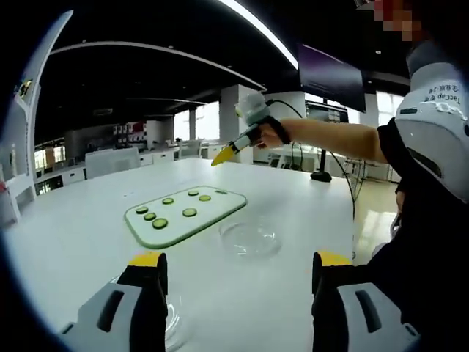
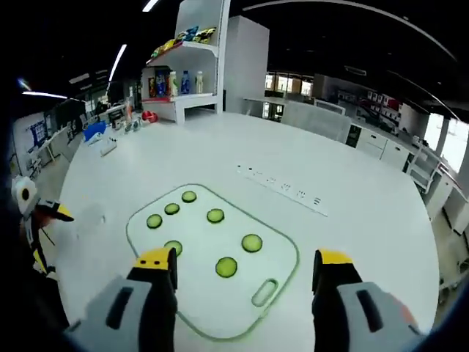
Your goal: Open the petri dish lid, add cucumber slices into the petri dish, and close the lid
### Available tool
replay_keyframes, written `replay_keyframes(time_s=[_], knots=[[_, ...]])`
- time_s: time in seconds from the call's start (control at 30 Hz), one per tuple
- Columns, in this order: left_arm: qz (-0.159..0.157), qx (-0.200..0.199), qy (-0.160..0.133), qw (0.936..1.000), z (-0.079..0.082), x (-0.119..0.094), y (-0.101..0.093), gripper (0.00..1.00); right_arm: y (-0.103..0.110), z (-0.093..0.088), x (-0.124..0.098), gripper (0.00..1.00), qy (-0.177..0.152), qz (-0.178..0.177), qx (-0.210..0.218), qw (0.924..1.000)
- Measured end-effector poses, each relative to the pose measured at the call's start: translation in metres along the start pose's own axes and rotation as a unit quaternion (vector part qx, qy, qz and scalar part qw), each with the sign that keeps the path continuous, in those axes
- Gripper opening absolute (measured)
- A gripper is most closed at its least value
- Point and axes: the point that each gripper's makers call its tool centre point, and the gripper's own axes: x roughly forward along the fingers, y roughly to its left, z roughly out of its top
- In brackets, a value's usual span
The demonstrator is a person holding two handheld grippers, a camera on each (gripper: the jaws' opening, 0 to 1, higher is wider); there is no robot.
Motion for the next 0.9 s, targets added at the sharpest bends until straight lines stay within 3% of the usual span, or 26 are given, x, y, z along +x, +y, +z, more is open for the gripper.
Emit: replay_keyframes(time_s=[0.07, 0.2, 0.27, 0.37, 0.47, 0.6, 0.7, 0.9], knots=[[0.0, -0.003, -0.002, 1.0, 0.0, -0.003, -0.001, 0.8, -0.002, 0.002, 0.017, 0.75, 0.013, -0.001, 0.009, 0.9999], [-0.004, -0.011, -0.011, 0.9999, 0.004, -0.007, -0.003, 0.77, -0.004, 0.002, 0.049, 0.68, 0.042, 0.005, 0.064, 0.997], [-0.005, -0.016, -0.015, 0.9997, 0.007, -0.008, -0.003, 0.77, -0.006, 0.0, 0.061, 0.67, 0.048, 0.005, 0.064, 0.9967], [-0.004, -0.012, -0.017, 0.9998, 0.009, -0.009, -0.004, 0.77, -0.011, -0.015, 0.081, 0.63, 0.087, -0.004, 0.072, 0.9936], [0.0, -0.004, -0.012, 0.9999, 0.007, -0.01, -0.005, 0.77, -0.011, -0.025, 0.089, 0.55, 0.098, -0.015, 0.054, 0.9936], [0.003, 0.003, -0.008, 1.0, 0.005, -0.009, -0.004, 0.77, -0.015, -0.033, 0.093, 0.5, 0.109, -0.016, 0.061, 0.992], [-0.003, 0.0, -0.01, 0.9999, 0.004, -0.008, -0.007, 0.76, -0.017, -0.038, 0.094, 0.39, 0.115, -0.019, 0.05, 0.992], [-0.014, -0.015, -0.027, 0.9994, 0.008, -0.013, -0.009, 0.74, -0.016, -0.044, 0.092, 0.36, 0.115, -0.019, 0.052, 0.9918]])
